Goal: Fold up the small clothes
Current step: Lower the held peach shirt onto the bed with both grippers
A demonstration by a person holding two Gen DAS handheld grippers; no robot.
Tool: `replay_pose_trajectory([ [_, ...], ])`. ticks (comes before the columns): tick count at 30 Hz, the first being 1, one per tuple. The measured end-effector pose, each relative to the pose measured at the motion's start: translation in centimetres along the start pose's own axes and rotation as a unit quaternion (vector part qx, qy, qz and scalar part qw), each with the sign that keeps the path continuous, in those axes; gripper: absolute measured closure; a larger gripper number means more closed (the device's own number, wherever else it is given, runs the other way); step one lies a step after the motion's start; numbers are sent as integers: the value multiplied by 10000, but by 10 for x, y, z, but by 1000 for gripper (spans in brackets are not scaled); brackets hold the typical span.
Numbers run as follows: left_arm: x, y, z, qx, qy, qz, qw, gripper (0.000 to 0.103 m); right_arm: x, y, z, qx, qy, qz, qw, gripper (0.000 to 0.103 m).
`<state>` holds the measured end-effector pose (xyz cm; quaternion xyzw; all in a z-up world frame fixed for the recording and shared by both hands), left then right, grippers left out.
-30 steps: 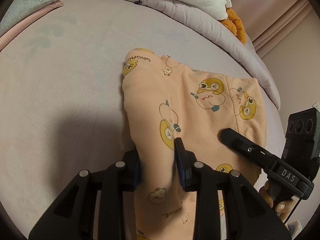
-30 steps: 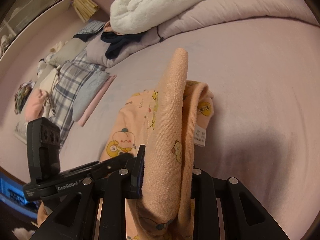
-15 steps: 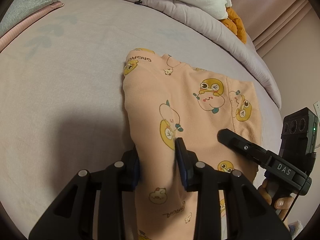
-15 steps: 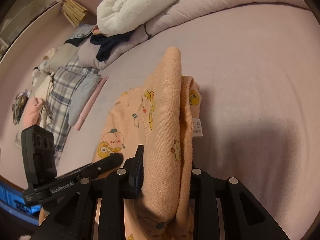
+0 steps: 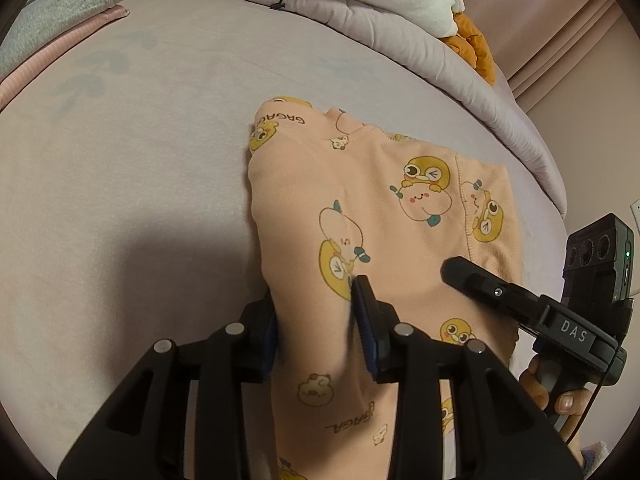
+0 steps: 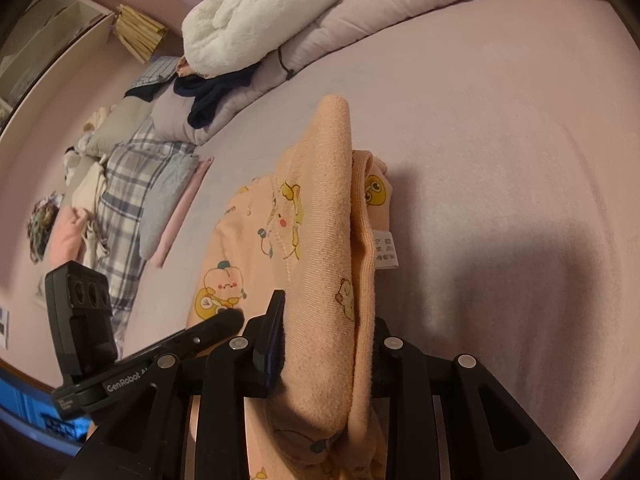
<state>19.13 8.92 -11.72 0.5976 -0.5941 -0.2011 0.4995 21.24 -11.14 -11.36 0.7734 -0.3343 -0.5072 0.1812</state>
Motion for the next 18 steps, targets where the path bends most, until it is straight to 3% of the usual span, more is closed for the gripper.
replay_pose_trajectory([
  [18,-2,7,5,16,-33,-161,9999,65,2,5,-2,5,-85,39,10000,75],
])
Point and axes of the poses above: each gripper's, at about its wrist camera, not at the fingertips, and y roughly against the way its jaws point, x to its right, z to its underside, the point moved 2 cm from there along -y, roughly the way its jaws point, and after that the axes turned 4 degrees about -z, right-handed, at the moved point
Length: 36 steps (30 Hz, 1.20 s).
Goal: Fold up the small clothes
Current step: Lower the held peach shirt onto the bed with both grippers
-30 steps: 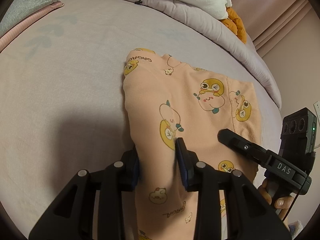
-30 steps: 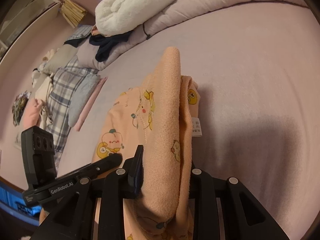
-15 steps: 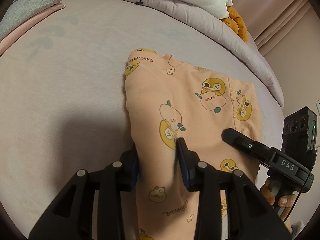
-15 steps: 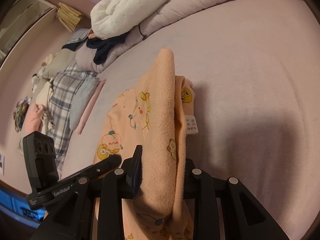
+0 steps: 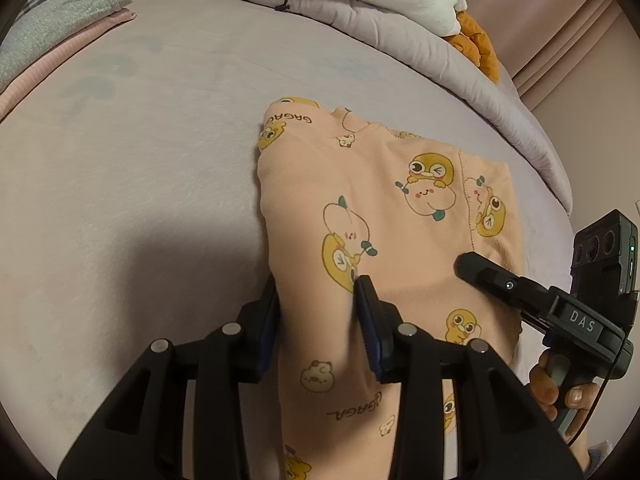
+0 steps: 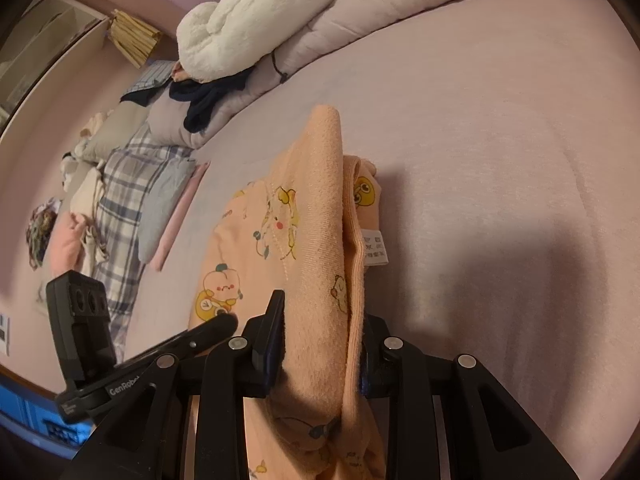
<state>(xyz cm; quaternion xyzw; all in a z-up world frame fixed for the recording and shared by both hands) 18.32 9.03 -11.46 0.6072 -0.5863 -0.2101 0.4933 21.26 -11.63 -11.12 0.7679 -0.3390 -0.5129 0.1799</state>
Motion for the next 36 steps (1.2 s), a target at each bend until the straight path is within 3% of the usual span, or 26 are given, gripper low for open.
replay_pose_trajectory([
  [36,-2,7,5,59,-79,-243,9997,59,5,6,-1,22,-77,58,10000,75],
])
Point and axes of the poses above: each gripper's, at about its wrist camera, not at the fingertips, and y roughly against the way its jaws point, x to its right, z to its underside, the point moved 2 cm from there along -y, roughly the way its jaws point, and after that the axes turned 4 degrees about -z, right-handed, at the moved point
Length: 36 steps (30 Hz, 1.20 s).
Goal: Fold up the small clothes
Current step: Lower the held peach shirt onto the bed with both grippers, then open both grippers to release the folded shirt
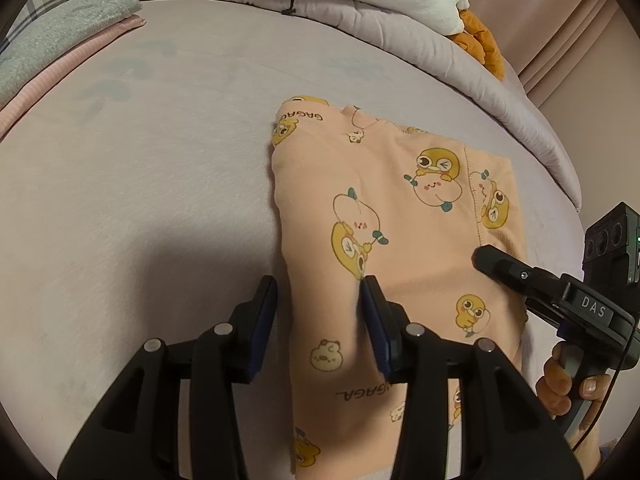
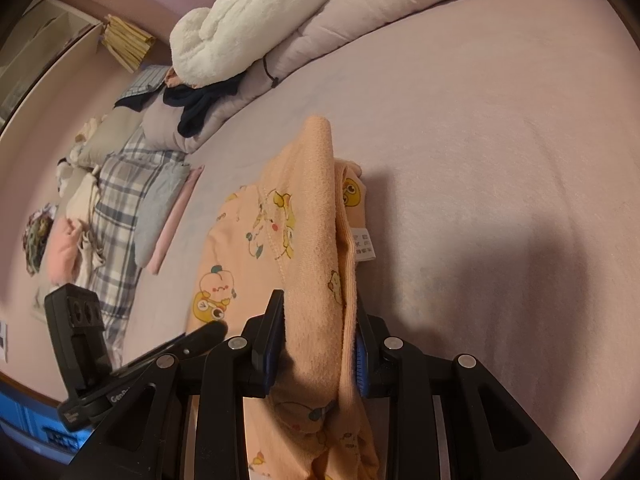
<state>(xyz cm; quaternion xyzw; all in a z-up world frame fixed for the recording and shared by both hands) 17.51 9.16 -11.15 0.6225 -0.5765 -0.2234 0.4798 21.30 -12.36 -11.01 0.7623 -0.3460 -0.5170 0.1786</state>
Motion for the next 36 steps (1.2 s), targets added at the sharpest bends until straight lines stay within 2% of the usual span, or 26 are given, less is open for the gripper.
replay_pose_trajectory([
  [36,-9,15,14,48,-11,-229,9997,50,-8,10,5,70,145,441,9989,71],
])
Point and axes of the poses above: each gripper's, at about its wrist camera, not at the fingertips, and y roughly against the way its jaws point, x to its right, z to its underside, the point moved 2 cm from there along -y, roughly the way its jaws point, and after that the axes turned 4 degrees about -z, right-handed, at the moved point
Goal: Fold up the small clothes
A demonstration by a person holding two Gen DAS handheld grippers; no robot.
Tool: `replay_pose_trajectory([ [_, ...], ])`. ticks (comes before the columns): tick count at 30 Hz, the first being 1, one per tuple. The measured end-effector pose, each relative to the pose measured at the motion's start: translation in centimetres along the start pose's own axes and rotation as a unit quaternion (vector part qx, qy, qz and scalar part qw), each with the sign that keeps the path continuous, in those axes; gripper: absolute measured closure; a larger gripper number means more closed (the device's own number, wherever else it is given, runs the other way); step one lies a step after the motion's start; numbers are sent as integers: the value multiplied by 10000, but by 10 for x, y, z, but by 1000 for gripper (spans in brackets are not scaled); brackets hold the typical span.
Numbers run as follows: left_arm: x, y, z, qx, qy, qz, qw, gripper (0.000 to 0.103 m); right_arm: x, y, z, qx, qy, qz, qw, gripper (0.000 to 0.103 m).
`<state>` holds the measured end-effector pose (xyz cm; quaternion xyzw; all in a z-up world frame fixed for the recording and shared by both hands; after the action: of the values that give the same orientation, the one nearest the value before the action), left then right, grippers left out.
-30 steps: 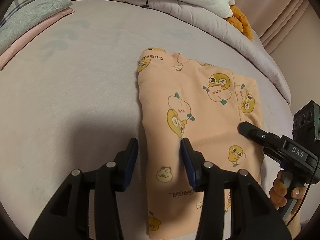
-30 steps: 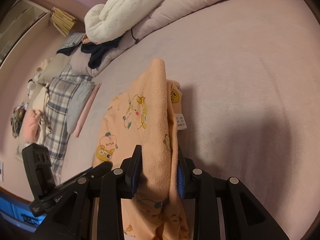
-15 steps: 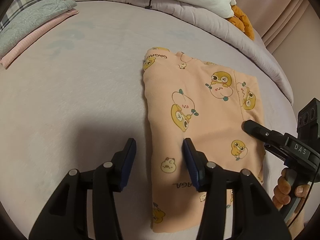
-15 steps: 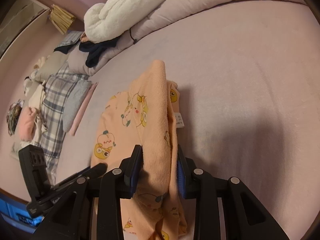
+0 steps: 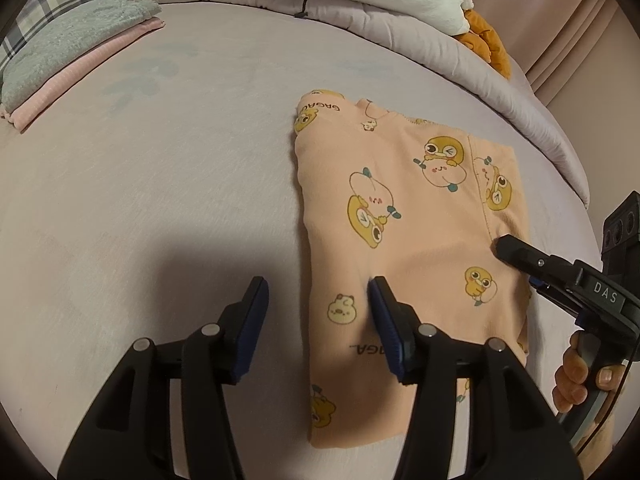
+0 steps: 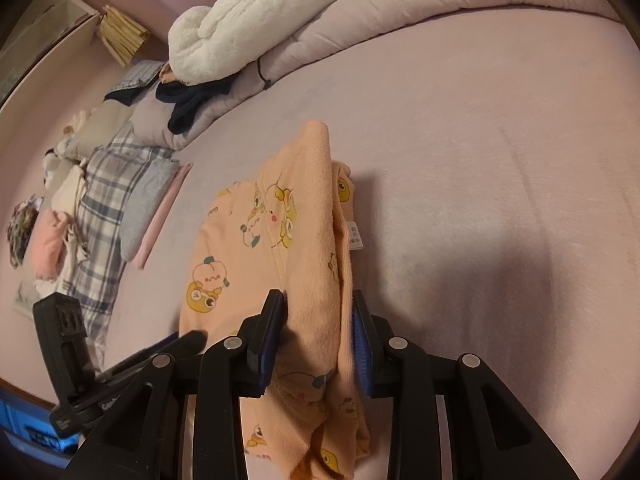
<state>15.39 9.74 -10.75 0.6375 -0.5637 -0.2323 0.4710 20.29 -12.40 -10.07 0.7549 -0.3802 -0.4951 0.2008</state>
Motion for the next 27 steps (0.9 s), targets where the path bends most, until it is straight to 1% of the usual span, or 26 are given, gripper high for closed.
replay_pose_trajectory([
  [7,-2,4,5,12,0,-57,10000,47,-1,6,3,49,40,128,9999,71],
  [14,-5,9,12,-3,43,-116,9999,41,3,13,6,88,31,220,9997,70],
  [27,-8,21,30,-28,71,-309,9995,40,-5,29,21,120,317,495,9982,70],
])
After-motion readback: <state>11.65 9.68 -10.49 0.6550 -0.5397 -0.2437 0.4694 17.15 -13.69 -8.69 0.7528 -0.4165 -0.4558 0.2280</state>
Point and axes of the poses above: each gripper's, at about its wrist camera, not at the fingertips, and y roughly against the way its jaws point, x to its right, z to its underside, the point moved 2 cm from there along -y, roughly the way its jaws point, and after that the axes turned 4 degrees about -z, right-handed, at the moved point
